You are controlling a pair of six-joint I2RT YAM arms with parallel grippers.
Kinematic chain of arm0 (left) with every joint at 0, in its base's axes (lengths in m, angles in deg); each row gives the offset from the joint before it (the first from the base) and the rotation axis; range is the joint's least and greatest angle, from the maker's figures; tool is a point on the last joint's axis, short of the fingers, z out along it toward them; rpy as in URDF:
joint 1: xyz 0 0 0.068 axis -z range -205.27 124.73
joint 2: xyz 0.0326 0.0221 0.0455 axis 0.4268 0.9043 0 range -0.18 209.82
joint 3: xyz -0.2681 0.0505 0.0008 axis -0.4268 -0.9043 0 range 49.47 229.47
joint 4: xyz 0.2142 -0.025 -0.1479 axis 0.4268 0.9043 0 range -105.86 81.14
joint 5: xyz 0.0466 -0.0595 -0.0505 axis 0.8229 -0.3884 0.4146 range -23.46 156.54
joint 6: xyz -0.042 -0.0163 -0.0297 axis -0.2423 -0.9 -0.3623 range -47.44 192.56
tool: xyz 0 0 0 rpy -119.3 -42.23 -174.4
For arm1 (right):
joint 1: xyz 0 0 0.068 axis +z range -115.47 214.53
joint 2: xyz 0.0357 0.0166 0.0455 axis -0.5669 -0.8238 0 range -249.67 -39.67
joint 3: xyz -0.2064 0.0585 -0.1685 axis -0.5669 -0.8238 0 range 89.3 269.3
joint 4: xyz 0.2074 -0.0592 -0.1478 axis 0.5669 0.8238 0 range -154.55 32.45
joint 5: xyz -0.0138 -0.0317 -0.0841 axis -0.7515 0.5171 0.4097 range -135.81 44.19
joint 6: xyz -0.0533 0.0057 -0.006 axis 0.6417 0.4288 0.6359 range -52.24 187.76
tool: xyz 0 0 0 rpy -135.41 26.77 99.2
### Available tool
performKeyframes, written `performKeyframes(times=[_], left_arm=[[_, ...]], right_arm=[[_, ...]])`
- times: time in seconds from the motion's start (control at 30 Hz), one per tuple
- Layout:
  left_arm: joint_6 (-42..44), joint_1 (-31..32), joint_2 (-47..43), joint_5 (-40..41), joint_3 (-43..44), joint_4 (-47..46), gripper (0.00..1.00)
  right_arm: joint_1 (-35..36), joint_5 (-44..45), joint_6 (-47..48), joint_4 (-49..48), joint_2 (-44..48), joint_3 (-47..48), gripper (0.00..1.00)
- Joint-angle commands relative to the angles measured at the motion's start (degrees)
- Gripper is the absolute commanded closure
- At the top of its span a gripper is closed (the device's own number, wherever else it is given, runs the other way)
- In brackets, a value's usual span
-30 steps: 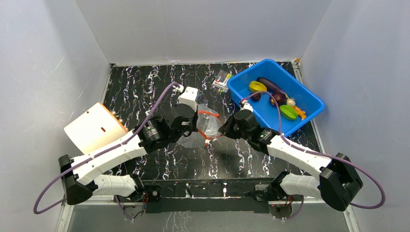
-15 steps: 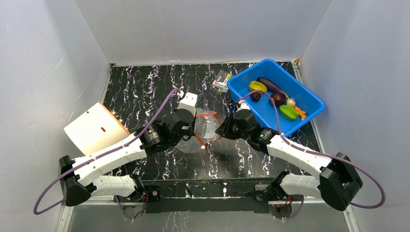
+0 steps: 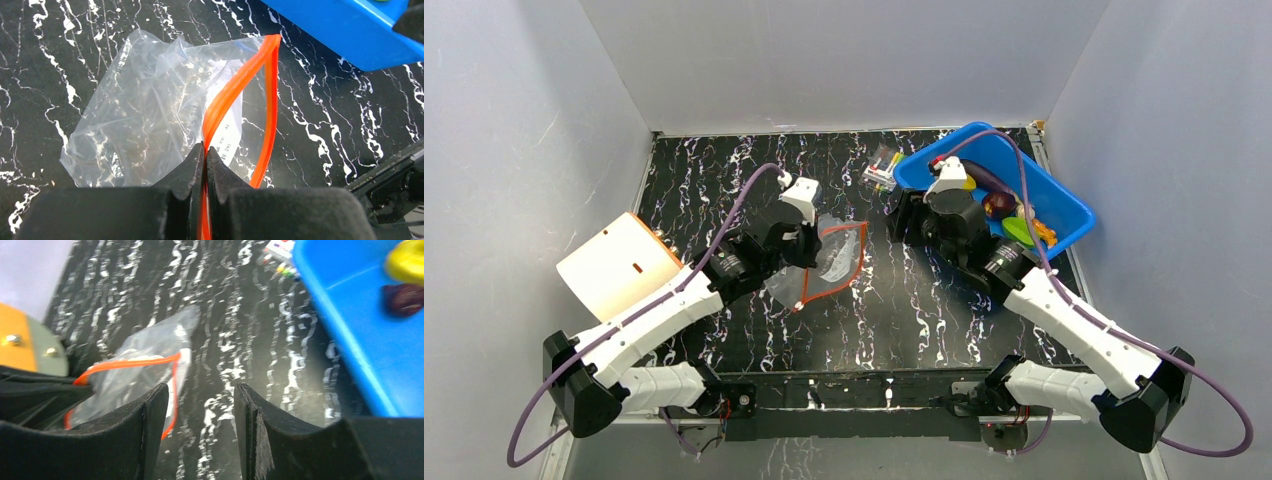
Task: Place the food in the zip-top bag and seal the zipper
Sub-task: Pick up the fake vegetable from the bin.
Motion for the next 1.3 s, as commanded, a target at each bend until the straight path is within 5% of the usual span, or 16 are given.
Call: performKeyframes(times=[0.0,0.2,0.53,0.73,1.27], left_arm=[[3.15,-2.80,-3.03,-8.94,-1.87,-2.11,1.00],[10.94,-3.38,-4.23,-12.98,-4.23,-0.83,1.00],[14.34,-3.38,-10.06,-14.55,-11.89,-4.94,1.00],[14.48,-3.38,-11.29,-14.71,-12.17,-4.88,1.00],[14.98,-3.38,-14.09,-11.82,-12.47,-4.73,1.00]], right_arm=[[-0.63,13.84,8.15,3.96,-1.66,5.01,0.49],[-4.80,24.96,11.01,6.24,-7.59,9.93,0.39],[-25.79,35.64,11.52,0.47,-30.29,15.78,0.08],[-29.88,36.34,9.28,0.15,-41.81,18.88,0.05],[-33.93,33.24,8.33,-1.79,-50.56,20.14,0.04]])
